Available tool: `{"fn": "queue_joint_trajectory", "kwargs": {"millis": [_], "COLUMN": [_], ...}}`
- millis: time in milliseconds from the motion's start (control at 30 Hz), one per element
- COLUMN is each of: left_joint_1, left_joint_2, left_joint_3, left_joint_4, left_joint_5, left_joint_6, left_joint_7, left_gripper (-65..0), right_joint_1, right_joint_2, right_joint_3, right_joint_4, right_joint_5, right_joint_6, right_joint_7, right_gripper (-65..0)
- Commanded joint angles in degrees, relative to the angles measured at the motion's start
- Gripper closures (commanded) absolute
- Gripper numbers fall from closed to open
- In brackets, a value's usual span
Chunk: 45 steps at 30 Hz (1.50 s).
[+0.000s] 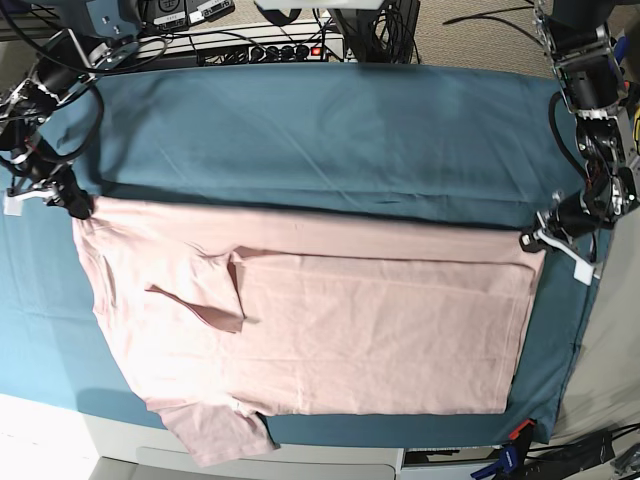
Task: Fold the T-shirt properly
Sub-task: 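Drag the shirt toward the robot with both grippers, stretching it flat, then open both grippers and withdraw the left gripper from the shirt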
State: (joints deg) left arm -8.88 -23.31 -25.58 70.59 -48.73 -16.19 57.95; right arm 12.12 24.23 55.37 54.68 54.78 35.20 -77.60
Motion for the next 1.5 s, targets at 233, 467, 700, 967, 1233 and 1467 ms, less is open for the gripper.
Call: {"fn": "queue_joint_trajectory", "kwargs": {"millis": [233,467,700,967,1233,1467], "left_joint_1": [3.76,9.49,17.73,26.71,32.89,35.63], "left_joint_2": [-1.44,-1.44,-1.44,-1.29,-0.02,0.00], "left_joint_3": [-0.33,-0.33,-0.33,-0.87,-5.53,-8.46], "left_joint_4": [1.53,5.97,15.37,26.32,31.50,31.82], "left_joint_5": [-3.10,-4.00,-3.23,-2.25,-2.32,-2.78], "left_joint_6": [-1.70,-2.58,-3.37,-3.39,-3.39,-3.39], "left_joint_7": [0.24,0.76,0.79,0.76,0.72,0.74], "left_gripper": [0.0,0.0,0.0,0.0,0.0,0.0], "right_joint_1": [-3.13,-9.18,-14.21,-20.22,-24.59,-25.77], "right_joint_2": [3.89,6.86,11.63,13.70,13.68,13.68], "right_joint_3": [0.07,0.07,0.07,0.11,0.11,0.11], "right_joint_4": [0.83,0.83,0.83,0.83,0.83,0.83], "right_joint_5": [5.84,8.87,11.56,15.06,17.44,17.86], "right_joint_6": [1.29,1.44,1.49,2.56,2.64,3.17], "right_joint_7": [-1.90,-2.40,-2.40,-2.40,-2.40,-2.40], "right_gripper": [0.0,0.0,0.0,0.0,0.0,0.0]}}
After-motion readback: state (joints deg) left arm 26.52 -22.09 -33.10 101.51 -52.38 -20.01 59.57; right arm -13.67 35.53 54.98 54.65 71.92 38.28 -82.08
